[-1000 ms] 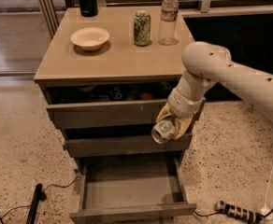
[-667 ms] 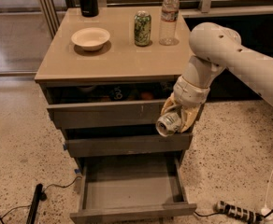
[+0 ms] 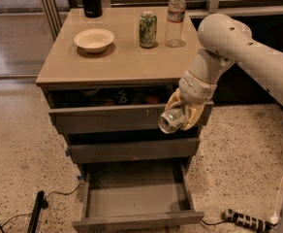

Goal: Pick 7up can from bottom drawer and place on counter

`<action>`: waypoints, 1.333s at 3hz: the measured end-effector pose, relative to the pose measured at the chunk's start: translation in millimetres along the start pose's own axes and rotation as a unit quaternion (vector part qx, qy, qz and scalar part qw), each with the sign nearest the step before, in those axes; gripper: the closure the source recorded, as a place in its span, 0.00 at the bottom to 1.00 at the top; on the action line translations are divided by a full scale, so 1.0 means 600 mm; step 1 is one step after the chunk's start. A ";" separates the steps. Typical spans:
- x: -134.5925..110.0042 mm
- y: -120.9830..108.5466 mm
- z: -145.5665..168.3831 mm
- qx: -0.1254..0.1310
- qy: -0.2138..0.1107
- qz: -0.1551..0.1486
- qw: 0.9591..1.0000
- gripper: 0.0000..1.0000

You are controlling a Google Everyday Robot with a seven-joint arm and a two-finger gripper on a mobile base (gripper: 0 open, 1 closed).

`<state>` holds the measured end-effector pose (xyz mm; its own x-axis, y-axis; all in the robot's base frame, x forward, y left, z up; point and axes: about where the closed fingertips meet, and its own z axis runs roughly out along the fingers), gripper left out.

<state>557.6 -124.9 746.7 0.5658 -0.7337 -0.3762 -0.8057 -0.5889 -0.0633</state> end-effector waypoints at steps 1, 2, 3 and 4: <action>-0.014 -0.035 -0.045 0.016 -0.024 0.039 0.999 1.00; -0.021 -0.068 -0.096 0.029 -0.028 0.074 0.996 1.00; -0.021 -0.105 -0.145 0.051 -0.020 0.103 0.993 1.00; -0.013 -0.131 -0.177 0.073 -0.015 0.122 0.990 1.00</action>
Offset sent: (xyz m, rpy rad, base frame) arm 0.0461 0.0080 0.1163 0.0116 0.1094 -0.2375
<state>635.0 -108.8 852.6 0.3483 -0.8360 -0.4239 -0.9354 -0.3391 -0.0998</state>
